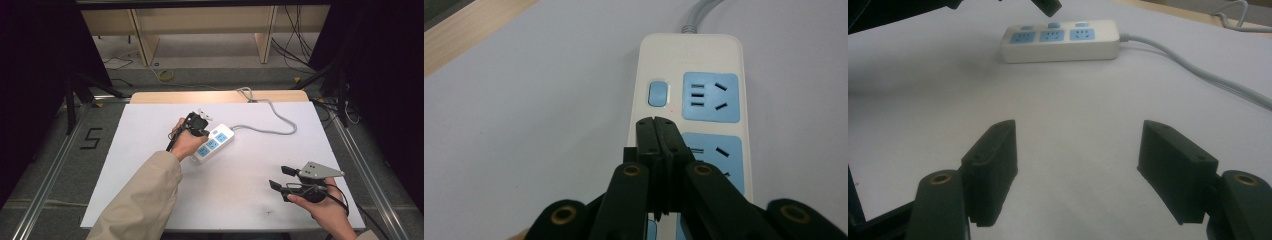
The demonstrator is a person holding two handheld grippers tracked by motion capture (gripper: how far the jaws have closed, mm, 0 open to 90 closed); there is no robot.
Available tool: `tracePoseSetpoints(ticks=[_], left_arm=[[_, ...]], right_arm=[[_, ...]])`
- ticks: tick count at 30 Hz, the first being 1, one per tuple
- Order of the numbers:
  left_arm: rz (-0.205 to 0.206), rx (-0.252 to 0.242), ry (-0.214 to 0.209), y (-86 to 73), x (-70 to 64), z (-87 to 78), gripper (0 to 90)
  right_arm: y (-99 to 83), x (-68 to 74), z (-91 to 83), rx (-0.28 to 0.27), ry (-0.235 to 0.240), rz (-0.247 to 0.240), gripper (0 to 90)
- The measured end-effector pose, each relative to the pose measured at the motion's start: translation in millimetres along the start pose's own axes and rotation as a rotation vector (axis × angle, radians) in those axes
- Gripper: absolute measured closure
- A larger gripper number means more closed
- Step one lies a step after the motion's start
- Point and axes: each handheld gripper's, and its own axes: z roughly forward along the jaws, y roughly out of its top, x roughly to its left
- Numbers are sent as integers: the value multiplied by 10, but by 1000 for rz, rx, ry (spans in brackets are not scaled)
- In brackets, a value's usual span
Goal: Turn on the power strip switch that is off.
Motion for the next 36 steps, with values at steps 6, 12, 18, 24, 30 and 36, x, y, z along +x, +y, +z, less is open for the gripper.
tracePoseSetpoints(ticks=[6,12,18,24,30,36], left_arm=[[5,8,1,3,6,20,899],[2,11,3,9,-2,41,899],[-3,14,4,13,6,55,899],[-7,20,3,4,24,74,899],[-8,26,3,3,30,89,899],[-11,27,-1,3,26,96,899]], right_arm=[[0,1,3,0,1,2,322],[0,-1,0,2,3,2,322],[0,0,2,0,2,1,322],[0,0,1,0,2,0,322],[-1,1,2,1,3,0,322],[0,3,3,3,4,-4,322]])
